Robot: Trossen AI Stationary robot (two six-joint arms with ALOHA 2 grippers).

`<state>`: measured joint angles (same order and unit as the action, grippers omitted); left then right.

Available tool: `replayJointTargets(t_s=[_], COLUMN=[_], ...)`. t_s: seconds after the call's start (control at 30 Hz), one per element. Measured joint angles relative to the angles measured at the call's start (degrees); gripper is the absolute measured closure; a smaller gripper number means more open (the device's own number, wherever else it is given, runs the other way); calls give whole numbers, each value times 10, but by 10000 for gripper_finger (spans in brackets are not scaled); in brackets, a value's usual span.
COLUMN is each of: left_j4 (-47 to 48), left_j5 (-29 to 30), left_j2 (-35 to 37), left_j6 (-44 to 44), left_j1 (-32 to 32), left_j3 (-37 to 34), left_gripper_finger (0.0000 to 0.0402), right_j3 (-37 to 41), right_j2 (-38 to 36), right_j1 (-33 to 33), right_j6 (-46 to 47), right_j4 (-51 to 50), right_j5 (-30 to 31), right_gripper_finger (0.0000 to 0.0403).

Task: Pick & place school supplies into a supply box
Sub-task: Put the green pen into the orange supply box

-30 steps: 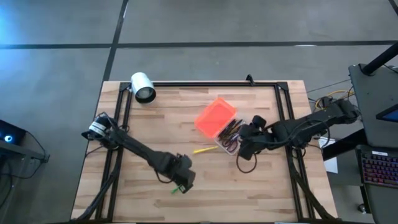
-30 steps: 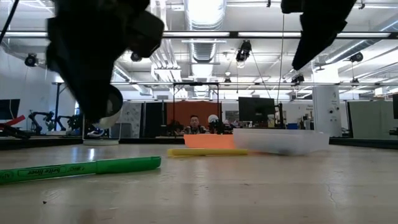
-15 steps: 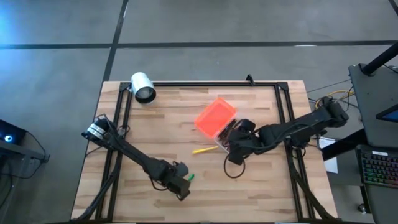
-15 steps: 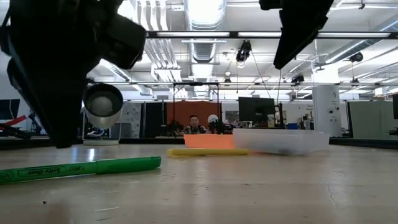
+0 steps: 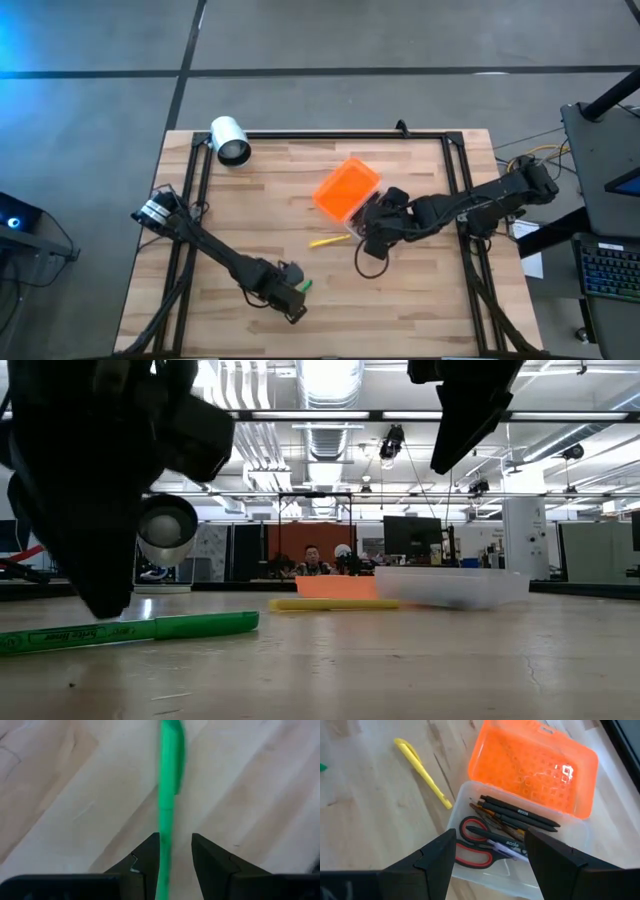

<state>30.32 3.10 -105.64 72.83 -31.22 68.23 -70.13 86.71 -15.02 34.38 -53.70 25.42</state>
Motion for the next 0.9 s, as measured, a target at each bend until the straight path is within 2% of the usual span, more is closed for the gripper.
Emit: replayJointTargets(t_s=[0.2,0.4,0.53,0.77,0.9], left_j4=[11,100,150,169,169], left_j5=[-5,9,26,31,26], left_j2=[-35,-74,-100,-145,-154], left_j6=[6,-1,-29,-40,-49], left_j1=[-5,-6,-9,-9,-8], left_j3=[18,75,104,117,116], left_gripper_finger=[306,310,333,384,390], right_j3=[0,1,1,2,2], right_j2=[0,0,0,0,0], right_j1=[10,13,20,29,29], right_j6=[-22,-53,-65,-77,-78], right_j4=[0,0,1,0,-3], right_j5=[0,0,1,17,36], right_gripper_finger=[177,177,177,177,177])
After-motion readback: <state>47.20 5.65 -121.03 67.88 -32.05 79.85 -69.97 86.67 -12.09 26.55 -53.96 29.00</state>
